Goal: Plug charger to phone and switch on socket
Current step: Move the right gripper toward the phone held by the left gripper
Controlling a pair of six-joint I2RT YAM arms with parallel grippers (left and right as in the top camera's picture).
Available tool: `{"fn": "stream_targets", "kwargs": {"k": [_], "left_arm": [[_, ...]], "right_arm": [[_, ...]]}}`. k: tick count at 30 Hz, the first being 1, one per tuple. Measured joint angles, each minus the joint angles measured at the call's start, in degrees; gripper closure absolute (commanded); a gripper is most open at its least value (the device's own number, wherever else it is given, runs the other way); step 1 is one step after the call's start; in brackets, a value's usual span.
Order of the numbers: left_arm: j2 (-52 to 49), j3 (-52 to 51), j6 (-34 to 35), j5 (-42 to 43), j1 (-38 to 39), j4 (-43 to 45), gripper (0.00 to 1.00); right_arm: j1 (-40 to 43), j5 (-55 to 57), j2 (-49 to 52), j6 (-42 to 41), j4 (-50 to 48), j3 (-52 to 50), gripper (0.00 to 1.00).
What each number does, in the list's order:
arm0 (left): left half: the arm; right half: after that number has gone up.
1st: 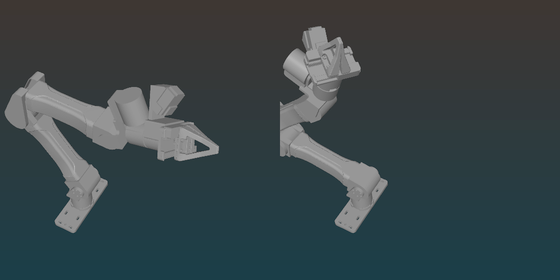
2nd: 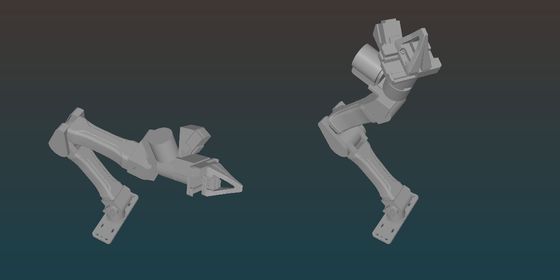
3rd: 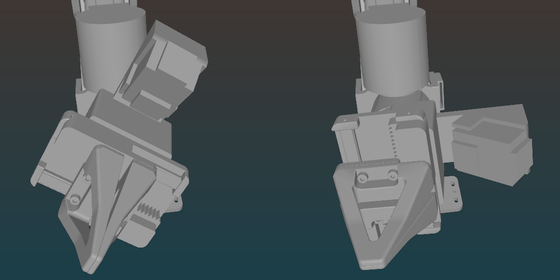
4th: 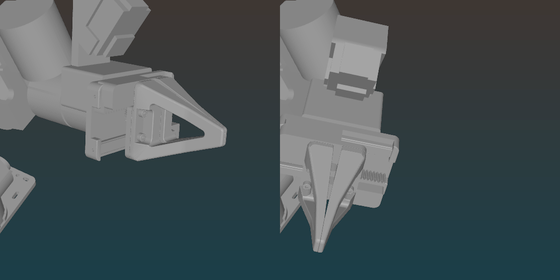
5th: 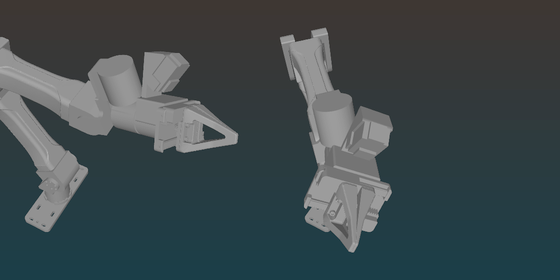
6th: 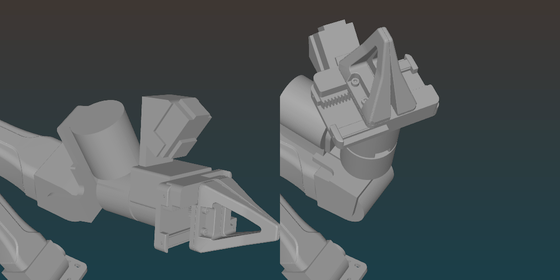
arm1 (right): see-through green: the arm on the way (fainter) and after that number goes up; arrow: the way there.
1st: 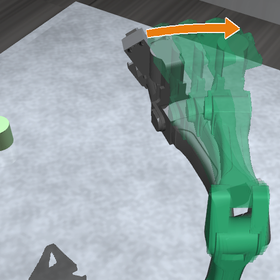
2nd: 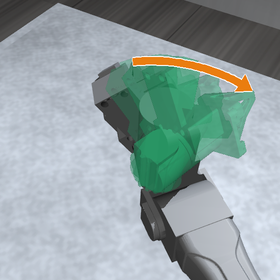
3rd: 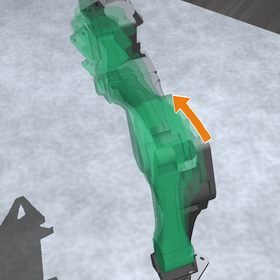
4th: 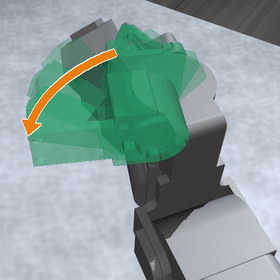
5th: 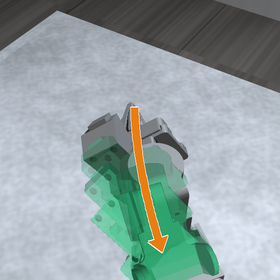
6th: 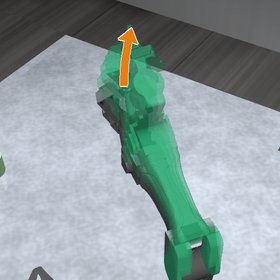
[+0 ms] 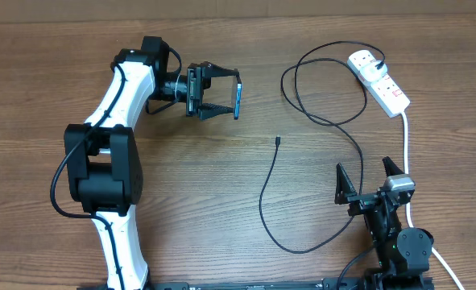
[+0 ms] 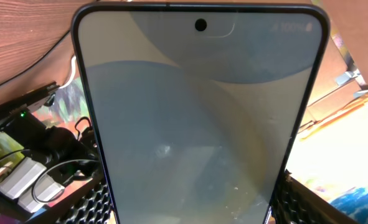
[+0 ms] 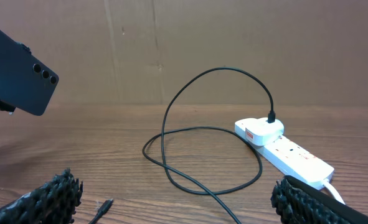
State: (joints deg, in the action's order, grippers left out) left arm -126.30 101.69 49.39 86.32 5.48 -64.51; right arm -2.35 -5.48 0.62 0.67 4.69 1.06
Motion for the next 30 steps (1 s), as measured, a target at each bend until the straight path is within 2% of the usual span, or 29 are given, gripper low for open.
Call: {"fn": "stream_targets", "kwargs": {"k": [4,7,10,13,14,17,19,20,22,25,26,28,29,30], "left_arm": [[0.02,0.0,0.02,0.09,0.0,0.0,0.31],[0.02,0.0,0.02,0.07,0.0,0.15,0.31],[0.02,0.0,0.02,0.07,0.0,0.42,0.32],[0.02,0.0,0.02,0.07,0.0,0.44,0.31],[0.02,0.0,0.02,0.09,0.0,0.44,0.31],[0.0,0.04,0.02,0.11,0.0,0.48,0.31],[0.0,0.04,0.02,0.11,0.0,0.46,0.31],[0.0,0.04,0.02,0.11,0.0,0.44,0.31],[0.0,0.04,0.02,0.11,0.0,0.48,0.31],[0.0,0.07,0.02,0.15,0.0,0.5,0.31],[0.0,0.04,0.02,0.17,0.0,0.46,0.32],[0.02,0.07,0.04,0.26,0.0,0.44,0.31],[0.0,0.09,0.04,0.24,0.0,0.52,0.32],[0.0,0.09,0.04,0.28,0.0,0.46,0.32]], "right_arm": [[0.02,-0.81,0.02,-0.33,-0.74,0.0,0.0],[0.02,-8.7,0.0,-3.69,-4.09,0.0,0.0],[0.0,-24.06,0.02,-10.1,-6.49,0.0,0.0],[0.0,-38.16,0.11,-20.33,-15.82,0.0,0.0],[0.0,-39.58,0.09,-22.16,-17.84,0.02,0.0],[0.0,-43.63,0.11,-33.7,-38.16,0.37,0.0],[0.0,-43.32,-0.11,-38.01,-42.32,2.12,0.0],[0.0,-42.71,-0.09,-38.91,-40.79,3.82,0.0],[0.02,-40.52,0.79,-38.45,-28.89,12.5,0.0],[0.02,-38.93,5.79,-30.27,-3.87,28.81,0.0],[0.0,-38.32,7.43,-27.76,1.86,32.65,0.0],[-0.04,-35.8,16.0,-19.5,22.08,47.19,0.0],[0.0,-34.93,19.1,-17.92,26.27,51.3,0.0],[0.0,-33.38,24.11,-15.87,36.15,57.7,0.0]]}}
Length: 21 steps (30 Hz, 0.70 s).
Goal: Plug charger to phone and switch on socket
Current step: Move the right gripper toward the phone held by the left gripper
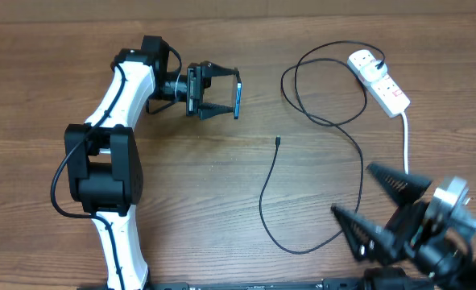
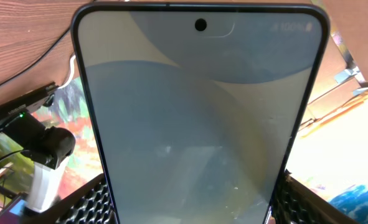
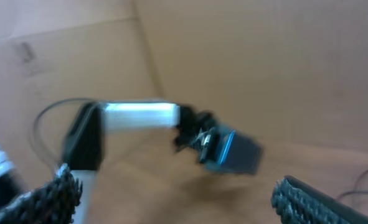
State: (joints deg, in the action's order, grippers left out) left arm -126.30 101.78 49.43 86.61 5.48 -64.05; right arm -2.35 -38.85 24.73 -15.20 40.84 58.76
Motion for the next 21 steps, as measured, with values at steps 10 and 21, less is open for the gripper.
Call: {"fn": "stream_targets", "kwargs": {"k": [10,21], "left_arm": [[0.0,0.02,0.0,-1.46,0.0,-0.02,0.32],[0.0,0.02,0.2,-6.14,2.05,-0.02,0.32]], "right_arm": [[-0.5,-7.5,33.57,-0.72,16.31,15.98,0.07],[-28.11,32.37,49.07,-12.9,23.06,21.24,0.08]]}}
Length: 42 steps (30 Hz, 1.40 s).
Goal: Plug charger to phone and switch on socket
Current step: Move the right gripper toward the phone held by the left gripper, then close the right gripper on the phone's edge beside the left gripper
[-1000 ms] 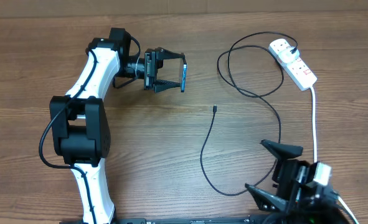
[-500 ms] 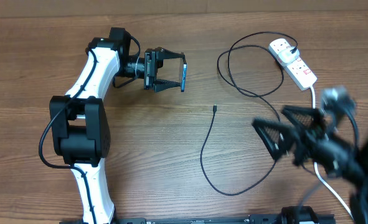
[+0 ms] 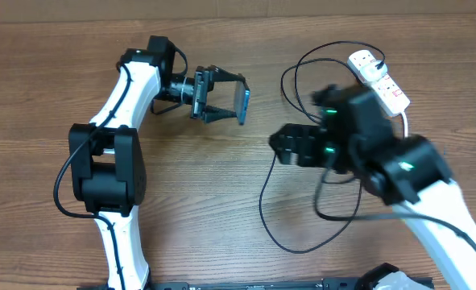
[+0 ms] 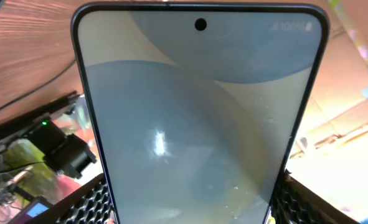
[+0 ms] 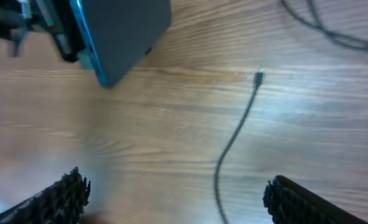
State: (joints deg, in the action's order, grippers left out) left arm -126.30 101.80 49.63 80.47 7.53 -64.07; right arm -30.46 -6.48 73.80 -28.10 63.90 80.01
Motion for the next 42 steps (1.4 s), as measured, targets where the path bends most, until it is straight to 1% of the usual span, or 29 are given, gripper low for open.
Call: {"fn": "stream_targets", "kwargs": {"k": [3,6,11,17,20,24,26,28,31,34,36,39,41,42], "left_arm": [[0.0,0.0,0.68,-3.06,1.14,-0.02,0.32],[0.0,0.0,1.2,-5.18,2.29,-0.02,0.32],[0.0,0.0,3.02,-7.93,4.44,0.0,0.32],[0.0,0.0,4.94,-8.61,5.25,0.0,0.32],[0.0,0.0,5.44,-8.59,5.25,0.0,0.32],[0.0,0.0,5.57,-8.52,5.25,-0.04,0.32],[0.0,0.0,5.6,-8.5,5.25,-0.04,0.32],[0.0,0.0,5.6,-8.5,5.25,-0.04,0.31],[0.0,0.0,5.62,-8.04,5.25,-0.04,0.31],[0.0,0.0,5.73,-7.78,5.27,-0.04,0.31],[0.0,0.0,5.73,-7.63,5.29,-0.04,0.31],[0.0,0.0,5.53,-7.63,5.64,-0.04,0.32],[0.0,0.0,5.25,-7.61,5.79,-0.04,0.31],[0.0,0.0,5.03,-7.61,5.84,-0.04,0.31]], "right_arm": [[-4.66,6.27,4.55,-1.88,-2.54,3.69,0.08],[-7.21,10.05,6.93,-5.05,-5.86,4.76,0.08],[-7.58,12.52,10.4,-9.09,-6.93,4.85,0.08],[-7.56,13.33,15.23,-11.58,-7.41,4.85,0.09],[-7.56,13.38,16.44,-12.02,-9.09,4.85,0.17],[-7.58,14.82,16.59,-13.22,-9.35,4.85,0.22],[-7.56,15.54,16.59,-13.68,-9.35,4.85,0.28],[-7.56,16.28,16.59,-14.1,-9.27,4.85,0.29],[-7.56,17.62,16.59,-14.49,-9.2,4.85,0.41],[-7.56,18.14,16.59,-14.91,-9.42,4.85,0.43],[-7.56,18.47,16.59,-14.99,-9.53,4.85,0.48],[-7.56,18.58,16.59,-15.15,-9.77,4.85,0.5],[-7.56,18.75,16.59,-15.19,-9.86,4.85,0.56],[-7.56,18.75,16.59,-15.17,-9.86,4.85,0.57]]}}
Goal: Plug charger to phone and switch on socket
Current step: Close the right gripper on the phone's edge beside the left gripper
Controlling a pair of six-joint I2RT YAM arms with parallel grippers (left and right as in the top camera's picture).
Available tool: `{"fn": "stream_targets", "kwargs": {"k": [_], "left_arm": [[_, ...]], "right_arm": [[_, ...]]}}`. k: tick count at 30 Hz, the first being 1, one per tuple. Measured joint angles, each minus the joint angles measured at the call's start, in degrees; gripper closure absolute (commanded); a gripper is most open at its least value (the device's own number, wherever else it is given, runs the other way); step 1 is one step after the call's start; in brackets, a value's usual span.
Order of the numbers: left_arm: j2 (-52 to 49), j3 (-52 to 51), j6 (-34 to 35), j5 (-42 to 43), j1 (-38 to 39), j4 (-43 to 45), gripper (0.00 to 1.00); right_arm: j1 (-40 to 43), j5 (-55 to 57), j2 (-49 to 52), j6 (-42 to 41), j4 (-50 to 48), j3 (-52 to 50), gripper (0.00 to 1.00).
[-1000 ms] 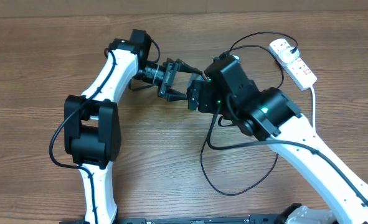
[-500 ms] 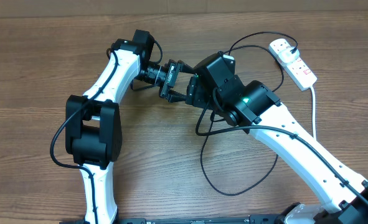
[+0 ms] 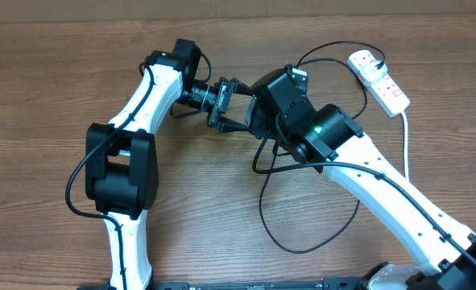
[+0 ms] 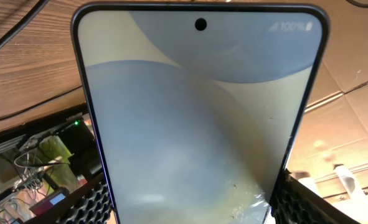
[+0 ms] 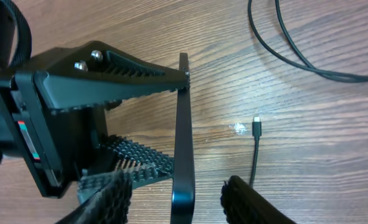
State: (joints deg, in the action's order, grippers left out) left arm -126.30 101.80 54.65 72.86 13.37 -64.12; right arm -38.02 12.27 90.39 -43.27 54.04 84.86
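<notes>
My left gripper [image 3: 234, 103] is shut on the dark phone [image 4: 199, 124], held on its edge above the table; its lit screen fills the left wrist view. In the right wrist view the phone [image 5: 184, 143] shows edge-on. My right gripper [image 5: 180, 202] is open, with one finger on each side of the phone's free end and a gap on both sides. The black charger cable [image 3: 263, 205] lies on the table, and its plug tip [image 5: 256, 124] rests just right of the phone. The white power strip [image 3: 382, 80] lies at the back right with the charger plug [image 3: 365, 58] in it.
The wooden table [image 3: 44, 97] carries the cable's loops [image 3: 326, 89] between the phone and the power strip. The strip's white lead [image 3: 405, 137] runs toward the front right. My right arm [image 3: 382, 189] crosses above the cable's middle.
My right gripper was over the table's middle near the cable tip, to the right of the phone. It now straddles the phone's end with its fingers closer together. The left arm has brought the phone slightly rightward.
First my right arm stood parked at the front right, open, while the left held the phone at the back. Then the right arm was turned at the front right corner, then over the table's middle by the cable tip, and now at the phone.
</notes>
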Motion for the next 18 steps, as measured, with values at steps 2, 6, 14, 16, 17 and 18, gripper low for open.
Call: {"fn": "stream_targets", "kwargs": {"k": [2,6,14,16,17,18], "left_arm": [[0.0,0.0,-0.44,0.02,0.17,0.0,0.31],[0.0,0.0,-0.83,0.2,0.55,0.0,0.31],[0.0,0.0,-0.85,0.42,0.55,0.0,0.31],[0.0,0.0,-0.85,0.44,0.55,0.0,0.31],[0.0,0.0,-0.85,0.44,0.55,0.0,0.31],[0.0,0.0,-0.85,0.44,0.55,0.0,0.31]], "right_arm": [[0.0,0.02,0.0,-0.04,0.02,0.0,0.57],[0.0,0.02,0.0,-0.13,0.04,0.0,0.62],[0.0,0.28,0.02,-0.15,0.04,0.0,0.68],[0.0,0.57,0.02,-0.17,0.07,0.0,0.7],[0.0,0.63,0.02,-0.15,0.07,0.0,0.71],[0.0,0.63,0.02,-0.17,0.04,0.0,0.72]]}}
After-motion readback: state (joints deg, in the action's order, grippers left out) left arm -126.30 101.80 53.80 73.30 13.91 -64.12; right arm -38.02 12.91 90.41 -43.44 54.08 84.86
